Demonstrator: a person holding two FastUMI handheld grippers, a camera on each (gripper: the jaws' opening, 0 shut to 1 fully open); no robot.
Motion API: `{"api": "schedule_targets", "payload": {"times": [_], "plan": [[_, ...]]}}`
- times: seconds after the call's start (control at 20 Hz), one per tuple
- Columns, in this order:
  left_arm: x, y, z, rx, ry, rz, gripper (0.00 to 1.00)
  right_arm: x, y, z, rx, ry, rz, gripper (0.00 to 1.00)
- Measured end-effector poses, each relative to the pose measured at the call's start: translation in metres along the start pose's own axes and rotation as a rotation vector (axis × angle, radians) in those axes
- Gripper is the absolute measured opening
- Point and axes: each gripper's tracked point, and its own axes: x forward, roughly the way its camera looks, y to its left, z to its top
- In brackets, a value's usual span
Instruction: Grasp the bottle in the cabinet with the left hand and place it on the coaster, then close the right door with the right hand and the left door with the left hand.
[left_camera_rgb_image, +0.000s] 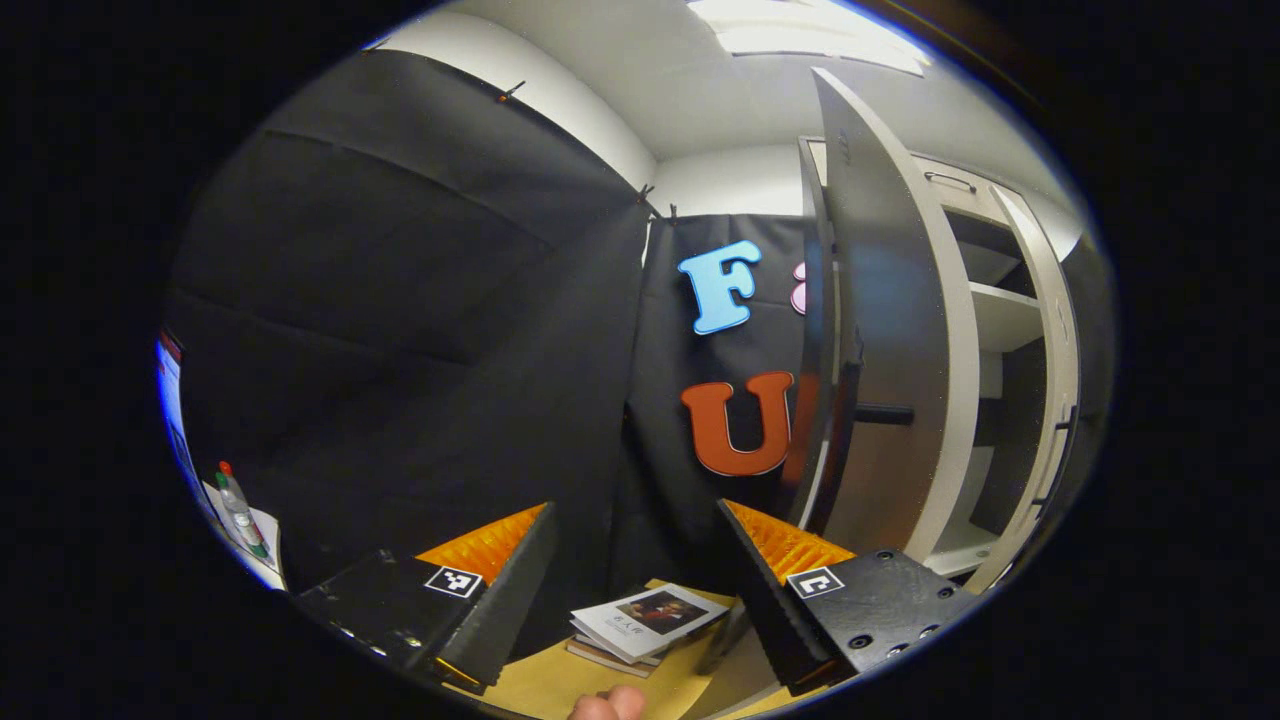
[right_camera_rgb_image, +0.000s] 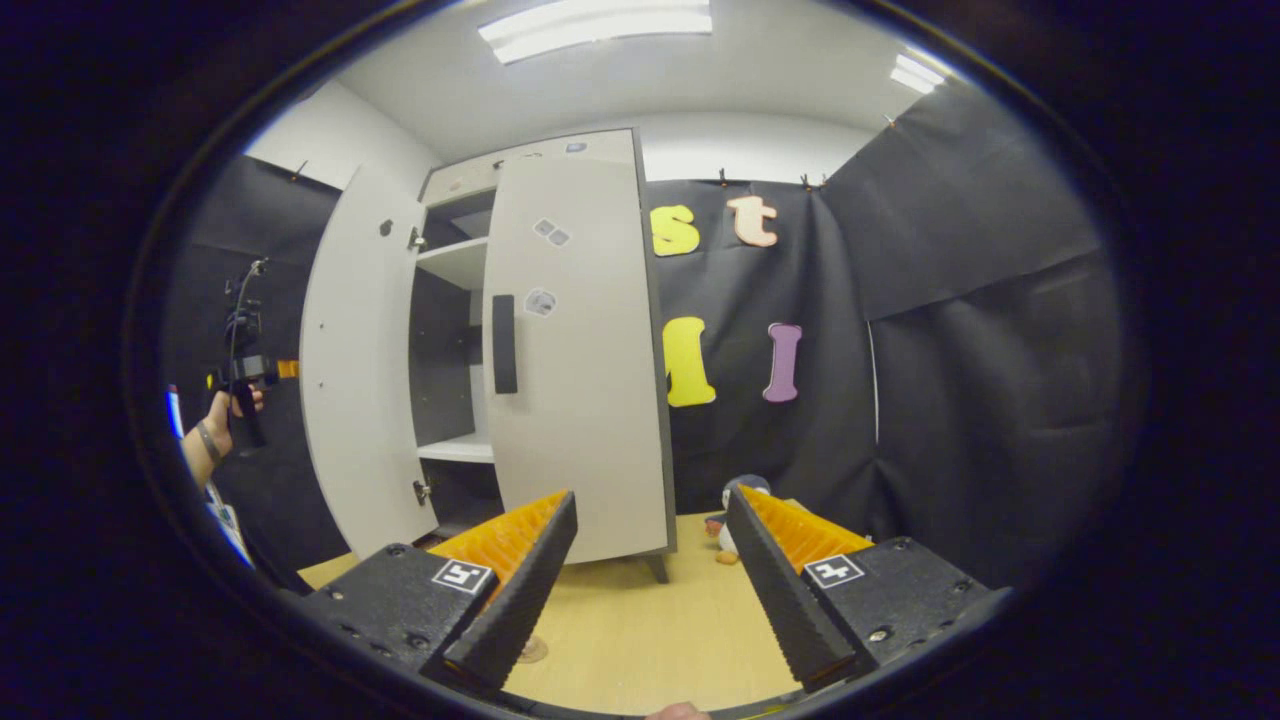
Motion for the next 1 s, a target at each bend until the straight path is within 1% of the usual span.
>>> {"api": "schedule_targets", "payload": {"times": [0.05, 0.1, 0.15, 0.2, 0.25, 0.3, 0.35, 0.4, 0.5, 0.6, 0.75, 0.8, 0.85, 0.9, 0.95, 1.0], "plan": [[-0.001, -0.001, 0.000, -0.001, -0.001, 0.000, 0.94, 0.002, -0.002, 0.000, 0.000, 0.001, 0.000, 0.98], [-0.002, -0.003, -0.001, -0.017, 0.003, -0.004, 0.94, 0.004, -0.003, -0.002, -0.003, 0.001, 0.000, 0.94], [-0.004, -0.006, -0.003, -0.040, 0.018, -0.008, 0.94, 0.007, -0.001, -0.004, -0.002, 0.007, 0.013, 0.98], [-0.007, -0.012, -0.006, -0.060, 0.031, -0.019, 0.94, 0.011, 0.003, -0.011, -0.002, 0.030, 0.034, 0.94], [-0.010, -0.017, -0.006, -0.076, 0.037, -0.032, 0.94, 0.014, 0.007, -0.017, -0.004, 0.059, 0.056, 0.98], [-0.014, -0.024, -0.006, -0.083, 0.039, -0.047, 0.94, 0.015, 0.010, -0.018, -0.005, 0.069, 0.076, 0.94], [-0.019, -0.033, -0.006, -0.083, 0.038, -0.061, 0.94, 0.015, 0.011, -0.014, -0.008, 0.061, 0.085, 0.99], [-0.023, -0.042, -0.007, -0.079, 0.037, -0.077, 0.94, 0.017, 0.011, -0.009, -0.010, 0.048, 0.090, 0.99], [-0.028, -0.065, -0.009, -0.073, 0.038, -0.119, 0.94, 0.021, 0.015, -0.005, -0.001, 0.033, 0.104, 0.99], [-0.035, -0.095, -0.012, -0.080, 0.050, -0.187, 0.94, 0.023, 0.019, -0.006, 0.011, 0.037, 0.119, 0.98], [-0.041, -0.149, -0.020, -0.079, 0.071, -0.302, 0.94, 0.022, 0.014, -0.005, 0.001, 0.034, 0.110, 0.99], [-0.041, -0.161, -0.022, -0.064, 0.077, -0.327, 0.90, 0.021, 0.012, -0.005, -0.005, 0.035, 0.108, 0.99], [-0.042, -0.168, -0.024, -0.049, 0.067, -0.334, 0.99, 0.021, 0.009, -0.003, -0.009, 0.034, 0.104, 0.99], [-0.044, -0.171, -0.025, -0.044, 0.059, -0.340, 0.95, 0.022, 0.006, -0.001, -0.010, 0.028, 0.100, 0.99], [-0.046, -0.172, -0.025, -0.051, 0.056, -0.343, 0.99, 0.021, 0.004, 0.002, -0.009, 0.020, 0.095, 0.94], [-0.047, -0.172, -0.024, -0.064, 0.055, -0.347, 0.99, 0.020, 0.002, 0.005, -0.008, 0.011, 0.087, 0.94]]}}
